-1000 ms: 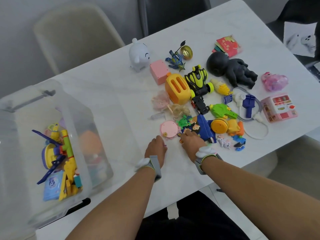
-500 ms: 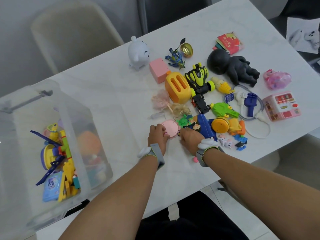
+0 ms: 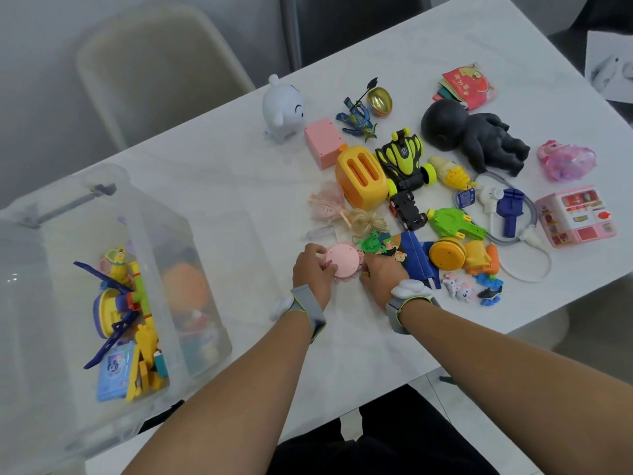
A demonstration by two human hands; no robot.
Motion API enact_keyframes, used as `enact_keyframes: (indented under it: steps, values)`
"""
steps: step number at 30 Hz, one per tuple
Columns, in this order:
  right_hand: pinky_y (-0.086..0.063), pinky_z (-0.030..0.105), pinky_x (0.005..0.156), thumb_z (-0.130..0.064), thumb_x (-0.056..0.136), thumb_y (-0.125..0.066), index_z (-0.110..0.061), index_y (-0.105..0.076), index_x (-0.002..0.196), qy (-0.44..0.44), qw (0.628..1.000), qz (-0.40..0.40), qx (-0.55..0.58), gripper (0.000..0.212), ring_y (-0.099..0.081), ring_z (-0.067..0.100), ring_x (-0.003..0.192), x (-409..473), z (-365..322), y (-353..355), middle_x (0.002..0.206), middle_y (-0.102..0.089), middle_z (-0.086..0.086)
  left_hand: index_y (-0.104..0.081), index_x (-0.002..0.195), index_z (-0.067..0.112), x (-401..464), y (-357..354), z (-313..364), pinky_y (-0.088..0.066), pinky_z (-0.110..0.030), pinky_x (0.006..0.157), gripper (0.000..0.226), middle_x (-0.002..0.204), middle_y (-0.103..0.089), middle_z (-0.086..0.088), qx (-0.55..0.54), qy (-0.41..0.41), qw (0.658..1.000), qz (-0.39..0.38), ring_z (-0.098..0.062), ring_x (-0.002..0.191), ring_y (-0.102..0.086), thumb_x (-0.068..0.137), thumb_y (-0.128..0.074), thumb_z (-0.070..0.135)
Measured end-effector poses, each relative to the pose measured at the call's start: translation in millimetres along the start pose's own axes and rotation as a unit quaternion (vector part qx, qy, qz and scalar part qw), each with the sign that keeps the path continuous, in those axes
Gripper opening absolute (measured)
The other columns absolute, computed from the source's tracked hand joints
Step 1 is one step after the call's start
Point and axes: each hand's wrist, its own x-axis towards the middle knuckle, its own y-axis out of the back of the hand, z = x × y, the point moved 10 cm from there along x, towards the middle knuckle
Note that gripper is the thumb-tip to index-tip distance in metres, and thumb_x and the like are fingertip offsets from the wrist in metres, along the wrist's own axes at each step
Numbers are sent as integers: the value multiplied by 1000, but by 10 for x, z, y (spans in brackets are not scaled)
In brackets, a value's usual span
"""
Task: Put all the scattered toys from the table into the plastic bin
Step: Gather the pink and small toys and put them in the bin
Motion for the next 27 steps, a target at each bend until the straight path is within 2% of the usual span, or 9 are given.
enact_keyframes:
  steps: [3,6,10,15,18,21,23,25,27]
  values:
    - [-39,27,68,-20,97,-50,-11,-61,114,-18,1000,-12,8,22,-65,31,100,39,8,-20,113,-66,13,-60,121,17,61,-55,228,-46,-31,84,43,93,-63,-6,9,-31,999,-26,-20,90,-59,81,-76,17]
    - [-39,27,68,-19,97,-50,-7,-58,112,-11,1000,-21,9,21,-65,33,99,76,-31,-11,112,-65,16,-61,123,15,135,-226,462,-49,-35,88,43,94,-66,-8,17,-48,996,-68,-23,94,-61,83,-75,19]
    - [-41,31,73,-20,94,-52,-7,-57,111,-22,999,-24,31,22,-63,34,101,24,28,25,110,-66,16,-64,119,9,221,-507,578,-52,-37,89,40,100,-72,-10,36,-16,991,-131,-27,99,-65,83,-75,20]
    - [-49,35,71,-20,88,-62,-12,-62,105,-56,994,2,96,19,-62,35,94,-134,252,187,100,-66,15,-65,118,1,248,-709,500,-62,-36,73,39,100,-71,-18,-36,71,982,-173,-32,80,-73,82,-77,12]
    - [-51,36,78,-18,91,-60,-15,-66,113,-52,993,1,104,23,-62,34,99,-162,290,269,109,-66,15,-69,111,4,244,-749,524,-61,-30,63,31,102,-72,-17,-23,69,984,-165,-29,75,-74,82,-77,11]
    - [-48,34,81,-13,95,-55,-13,-68,113,-42,993,-6,111,23,-60,31,105,-147,283,302,116,-65,14,-70,105,5,252,-734,565,-62,-39,72,25,101,-71,-17,9,53,987,-153,-32,81,-74,82,-75,14]
    - [-47,35,84,-13,98,-52,-9,-66,114,-48,991,4,123,22,-59,31,106,-152,265,327,117,-64,14,-70,101,7,232,-696,586,-61,-37,69,21,97,-73,-14,26,45,987,-152,-31,81,-74,81,-74,16]
    - [-48,40,86,-12,99,-48,-3,-63,110,-62,987,6,151,21,-59,32,103,-141,240,325,111,-62,16,-71,91,9,220,-592,586,-58,-31,59,14,91,-74,-12,39,32,990,-131,-28,75,-74,80,-73,16]
    - [-48,41,80,-9,100,-44,-1,-59,100,-76,980,-10,181,17,-59,33,92,-120,226,266,97,-61,18,-70,87,5,201,-472,515,-52,-24,48,11,86,-74,-13,32,35,993,-109,-27,70,-74,79,-73,12]
